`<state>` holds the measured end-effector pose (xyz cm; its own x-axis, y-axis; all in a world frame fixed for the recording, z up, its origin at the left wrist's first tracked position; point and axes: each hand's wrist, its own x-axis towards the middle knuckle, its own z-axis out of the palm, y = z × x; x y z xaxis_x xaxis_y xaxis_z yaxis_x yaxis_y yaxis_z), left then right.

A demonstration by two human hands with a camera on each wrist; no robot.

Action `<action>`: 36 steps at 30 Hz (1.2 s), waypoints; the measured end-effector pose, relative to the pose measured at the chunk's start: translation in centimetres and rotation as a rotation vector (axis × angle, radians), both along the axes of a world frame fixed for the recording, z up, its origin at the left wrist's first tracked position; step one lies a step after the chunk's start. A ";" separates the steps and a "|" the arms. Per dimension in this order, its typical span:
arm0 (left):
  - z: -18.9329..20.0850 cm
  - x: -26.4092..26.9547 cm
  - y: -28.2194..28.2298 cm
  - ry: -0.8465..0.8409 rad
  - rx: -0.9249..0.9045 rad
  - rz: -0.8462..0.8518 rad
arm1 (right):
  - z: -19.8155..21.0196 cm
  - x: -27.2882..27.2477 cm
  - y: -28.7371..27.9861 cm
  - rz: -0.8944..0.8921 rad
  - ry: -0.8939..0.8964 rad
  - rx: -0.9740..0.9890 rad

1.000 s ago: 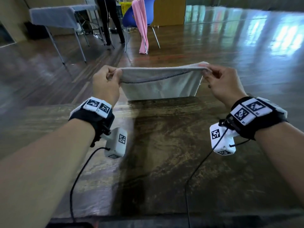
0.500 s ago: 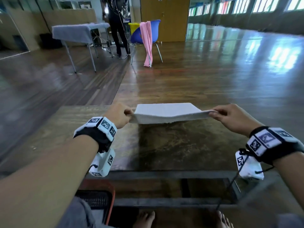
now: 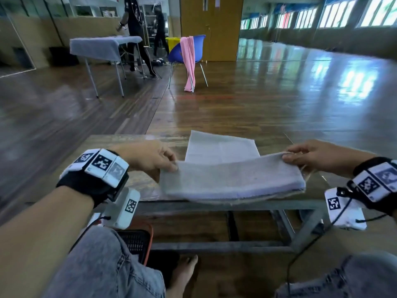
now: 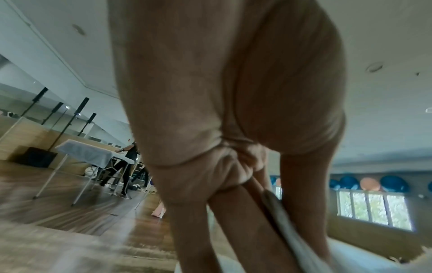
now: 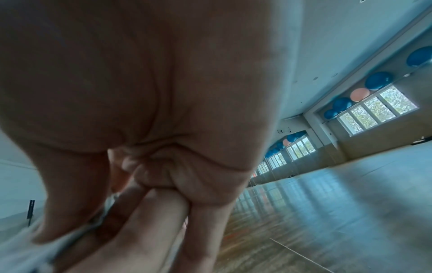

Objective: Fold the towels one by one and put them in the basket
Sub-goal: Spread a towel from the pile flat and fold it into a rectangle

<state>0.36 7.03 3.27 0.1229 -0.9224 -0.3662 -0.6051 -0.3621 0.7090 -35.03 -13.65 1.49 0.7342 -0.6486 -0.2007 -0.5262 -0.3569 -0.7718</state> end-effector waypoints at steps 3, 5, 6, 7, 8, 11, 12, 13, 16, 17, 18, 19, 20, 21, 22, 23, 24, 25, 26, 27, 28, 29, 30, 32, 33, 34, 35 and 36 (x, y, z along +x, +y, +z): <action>-0.4 0.1 0.4 0.100 0.108 -0.076 | -0.3 -0.5 0.2 0.027 0.045 0.083; -1.2 0.3 -0.2 0.084 0.123 -0.091 | -1.3 -0.3 -0.3 -0.021 0.053 0.067; -1.7 0.5 -0.8 0.070 0.118 -0.081 | -2.0 -0.1 -0.7 -0.064 0.054 0.044; -2.4 0.6 -1.5 0.050 0.098 -0.058 | -2.9 0.2 -1.2 -0.114 0.054 0.011; -3.2 0.7 -2.3 0.018 0.065 -0.026 | -3.8 0.5 -1.7 -0.162 0.055 -0.024; -6.0 0.9 -5.3 -0.111 -0.081 0.084 | -6.5 2.0 -3.2 -0.295 0.039 -0.108; -6.9 1.1 -6.5 -0.159 -0.140 0.119 | -7.4 2.6 -3.8 -0.339 0.018 -0.143; -7.7 1.3 -7.7 -0.212 -0.200 0.159 | -8.1 3.2 -4.6 -0.381 -0.006 -0.190; -9.4 2.2 -11.6 -0.319 -0.338 0.307 | -10.0 5.2 -7.3 -0.488 -0.040 -0.378; -9.8 2.5 -13.0 -0.331 -0.369 0.349 | -10.5 5.9 -8.4 -0.512 -0.045 -0.434; -10.3 2.9 -14.4 -0.333 -0.396 0.386 | -10.8 6.7 -9.5 -0.532 -0.053 -0.478; -10.9 3.4 -15.7 -0.336 -0.411 0.415 | -11.1 7.6 -10.7 -0.547 -0.060 -0.512; -11.4 3.8 -16.9 -0.345 -0.412 0.430 | -11.3 8.5 -12.0 -0.559 -0.062 -0.535; -11.9 4.3 -18.1 -0.358 -0.408 0.435 | -11.6 9.4 -13.2 -0.569 -0.053 -0.545; -12.5 4.7 -19.1 -0.370 -0.406 0.442 | -12.0 10.2 -14.4 -0.579 -0.034 -0.543; -13.1 5.1 -20.1 -0.380 -0.412 0.453 | -12.4 10.8 -15.5 -0.588 -0.011 -0.529; -13.8 5.5 -21.0 -0.385 -0.422 0.468 | -12.9 11.3 -16.4 -0.600 0.006 -0.510; -14.5 5.8 -21.8 -0.388 -0.432 0.486 | -13.3 11.8 -17.1 -0.612 0.020 -0.491; -15.2 5.9 -22.4 -0.394 -0.433 0.497 | -13.8 12.1 -17.6 -0.616 0.036 -0.474; -15.8 6.0 -22.9 -0.403 -0.418 0.493 | -14.3 12.4 -18.1 -0.605 0.061 -0.459; -16.3 6.1 -23.3 -0.416 -0.385 0.472 | -14.8 12.7 -18.3 -0.576 0.097 -0.442; -16.8 6.1 -23.6 -0.427 -0.346 0.435 | -15.2 12.9 -18.5 -0.535 0.137 -0.425; -17.1 6.0 -23.9 -0.439 -0.312 0.393 | -15.7 13.1 -18.6 -0.499 0.168 -0.410; -17.4 5.9 -24.2 -0.437 -0.273 0.340 | -16.1 13.5 -18.8 -0.466 0.192 -0.398; -17.4 5.9 -24.2 -0.420 -0.268 0.329 | -16.1 13.6 -18.9 -0.455 0.187 -0.396; -17.3 5.8 -24.2 -0.409 -0.269 0.317 | -16.1 13.7 -18.9 -0.440 0.176 -0.387; -17.2 5.8 -24.2 -0.403 -0.271 0.301 | -16.1 13.8 -18.9 -0.424 0.160 -0.371; -17.1 5.7 -24.2 -0.396 -0.273 0.283 | -16.2 13.8 -18.9 -0.415 0.138 -0.350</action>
